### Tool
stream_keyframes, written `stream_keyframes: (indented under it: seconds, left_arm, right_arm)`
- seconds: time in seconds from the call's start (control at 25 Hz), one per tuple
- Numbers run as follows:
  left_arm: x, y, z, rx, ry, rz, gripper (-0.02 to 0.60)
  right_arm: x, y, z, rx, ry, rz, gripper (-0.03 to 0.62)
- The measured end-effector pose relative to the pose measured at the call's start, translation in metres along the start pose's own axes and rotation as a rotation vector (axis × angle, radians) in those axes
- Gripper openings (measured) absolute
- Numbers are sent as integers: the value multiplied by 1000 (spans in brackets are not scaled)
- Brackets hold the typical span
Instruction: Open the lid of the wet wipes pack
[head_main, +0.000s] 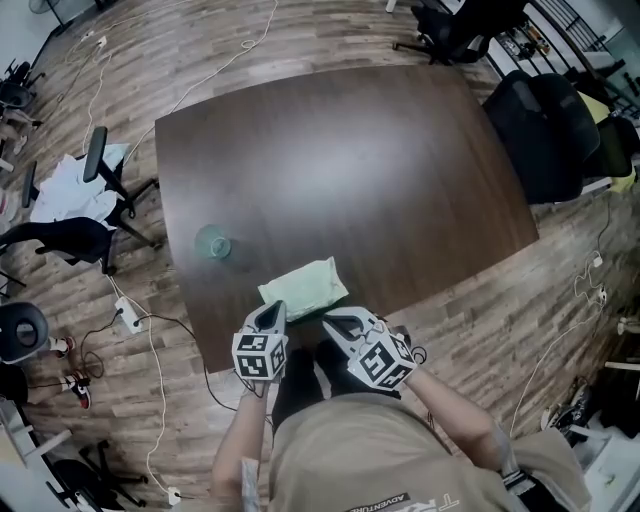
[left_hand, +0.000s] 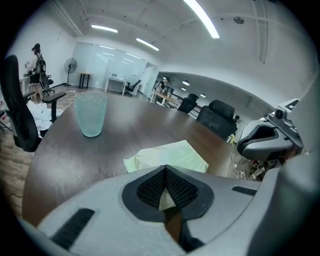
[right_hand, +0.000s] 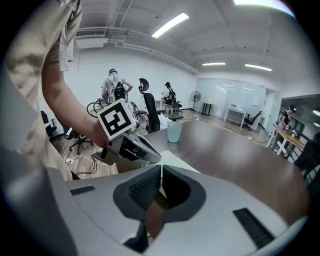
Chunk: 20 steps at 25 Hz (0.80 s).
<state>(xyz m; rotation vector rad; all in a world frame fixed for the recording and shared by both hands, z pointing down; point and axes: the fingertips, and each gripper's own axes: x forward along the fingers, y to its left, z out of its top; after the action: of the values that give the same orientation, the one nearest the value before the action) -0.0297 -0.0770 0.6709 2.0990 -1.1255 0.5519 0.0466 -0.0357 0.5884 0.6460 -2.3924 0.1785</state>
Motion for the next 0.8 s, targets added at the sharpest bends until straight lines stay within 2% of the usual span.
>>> stream_keyframes:
  seconds: [0.12, 0.32, 0.56, 0.8]
  left_arm:
    - [0, -1, 1, 14, 0, -12, 9]
    - [3, -4, -1, 84, 19, 20, 9]
    - [2, -2, -1, 44, 39, 13, 9]
    - [4, -4, 0, 62, 50, 26, 9]
  right_arm:
    - [0, 1, -4, 11, 11, 4, 15]
    - [7, -3, -4, 39, 0, 12, 15]
    - [24, 1, -9, -4, 31, 61, 15]
    - [34, 2, -14, -91, 55, 83, 15]
